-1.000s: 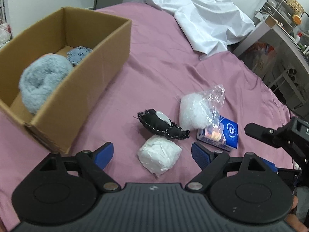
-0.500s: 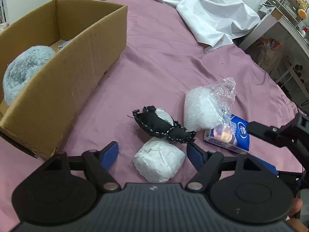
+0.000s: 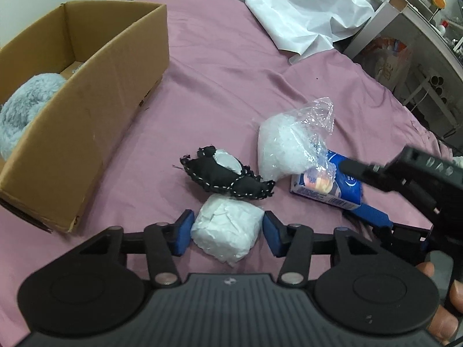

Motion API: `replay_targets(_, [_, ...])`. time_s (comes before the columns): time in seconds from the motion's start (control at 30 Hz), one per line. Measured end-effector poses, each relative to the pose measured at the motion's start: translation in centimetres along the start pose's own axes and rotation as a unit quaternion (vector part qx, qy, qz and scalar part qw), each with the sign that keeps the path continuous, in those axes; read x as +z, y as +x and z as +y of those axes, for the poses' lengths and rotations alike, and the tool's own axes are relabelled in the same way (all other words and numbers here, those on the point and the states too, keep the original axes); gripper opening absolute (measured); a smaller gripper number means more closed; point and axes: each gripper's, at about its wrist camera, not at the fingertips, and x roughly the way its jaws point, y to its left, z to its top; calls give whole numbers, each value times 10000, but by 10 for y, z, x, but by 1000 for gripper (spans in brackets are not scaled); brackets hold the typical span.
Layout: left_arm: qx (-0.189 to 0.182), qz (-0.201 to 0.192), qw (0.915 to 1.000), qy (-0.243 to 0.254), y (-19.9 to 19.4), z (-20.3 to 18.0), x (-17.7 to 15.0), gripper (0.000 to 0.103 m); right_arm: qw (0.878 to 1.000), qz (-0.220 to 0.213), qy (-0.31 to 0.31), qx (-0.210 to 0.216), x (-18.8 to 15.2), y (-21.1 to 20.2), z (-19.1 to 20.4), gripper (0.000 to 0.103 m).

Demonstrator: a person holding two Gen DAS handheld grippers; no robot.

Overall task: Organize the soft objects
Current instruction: 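Close the left tool on the white paper bundle while the right tool grips the blue tissue pack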

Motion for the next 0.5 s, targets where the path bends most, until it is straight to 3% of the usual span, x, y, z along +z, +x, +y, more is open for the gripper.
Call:
replay_targets(0.07, [-9,-4,10000,14,-3,0,0,50,10000,14,-50,-42,0,-1,2,29])
replay_targets(0.23, [-123,14,9999,-14,-13,2,-1,49,9997,19,-262,-24,-2,-10,13,24])
replay_targets(0.5, [-159,-189,9997,-81,-37,6,2,49,9988,-217,-444,22,0,-29,25,20])
